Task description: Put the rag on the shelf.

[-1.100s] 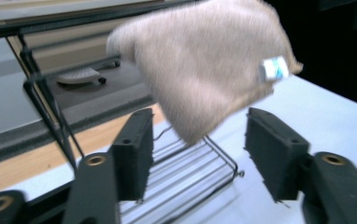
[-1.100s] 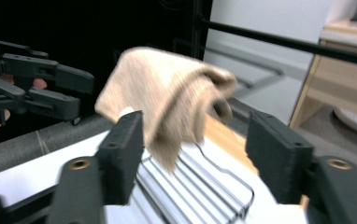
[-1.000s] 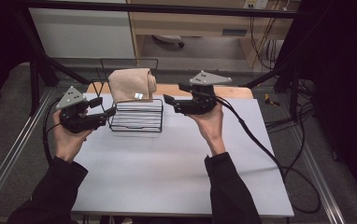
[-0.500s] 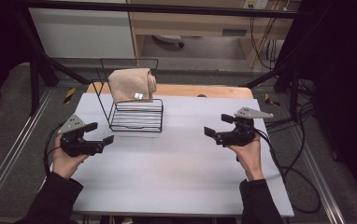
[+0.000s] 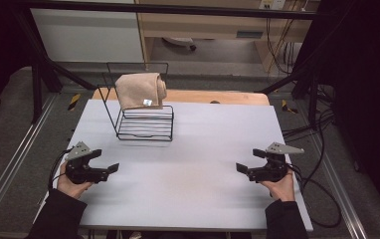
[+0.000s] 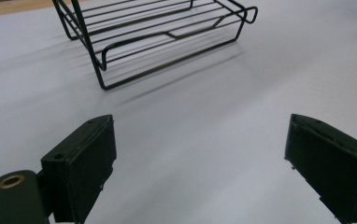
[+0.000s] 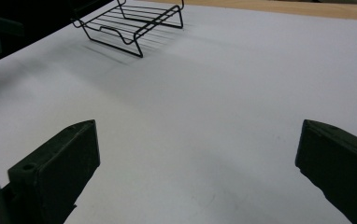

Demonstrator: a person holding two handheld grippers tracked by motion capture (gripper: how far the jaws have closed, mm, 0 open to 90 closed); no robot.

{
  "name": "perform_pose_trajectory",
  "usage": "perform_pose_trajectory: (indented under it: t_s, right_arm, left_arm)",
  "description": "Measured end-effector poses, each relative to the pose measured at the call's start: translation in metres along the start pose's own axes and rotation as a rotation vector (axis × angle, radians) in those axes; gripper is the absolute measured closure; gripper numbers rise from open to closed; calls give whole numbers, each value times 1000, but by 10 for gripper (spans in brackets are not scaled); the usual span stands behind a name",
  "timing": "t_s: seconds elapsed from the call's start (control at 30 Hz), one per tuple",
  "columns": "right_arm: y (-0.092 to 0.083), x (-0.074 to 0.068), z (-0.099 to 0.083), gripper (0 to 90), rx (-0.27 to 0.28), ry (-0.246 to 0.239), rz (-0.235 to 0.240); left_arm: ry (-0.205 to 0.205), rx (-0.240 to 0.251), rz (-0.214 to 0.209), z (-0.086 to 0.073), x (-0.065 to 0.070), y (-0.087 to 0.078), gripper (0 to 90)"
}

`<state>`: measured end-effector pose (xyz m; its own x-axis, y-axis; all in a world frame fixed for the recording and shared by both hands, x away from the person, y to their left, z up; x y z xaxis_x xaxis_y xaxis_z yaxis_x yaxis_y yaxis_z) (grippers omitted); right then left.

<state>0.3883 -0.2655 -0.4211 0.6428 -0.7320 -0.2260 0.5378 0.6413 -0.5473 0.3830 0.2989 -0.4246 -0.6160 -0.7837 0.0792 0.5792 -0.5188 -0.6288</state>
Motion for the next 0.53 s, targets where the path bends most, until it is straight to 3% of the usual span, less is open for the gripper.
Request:
perform_pose_trajectory:
  t_s: [0.23, 0.53]
  right_arm:
    - [-5, 3, -20, 4, -18, 15, -11]
    - [-5, 3, -21, 4, -20, 10, -18]
  left_arm:
    - [-6, -20, -9, -9, 0, 6, 92]
    - [-3, -13, -9, -10, 1, 5, 93]
Point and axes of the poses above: each handheld gripper's, and its own axes: y roughly forward along the jaws, z roughly out of its top, x roughly to its right, the point moved 1 cm from there along y, roughly forward along the jaws, and after that the axes turned 7 degrees about -x, right-handed, at the moved point
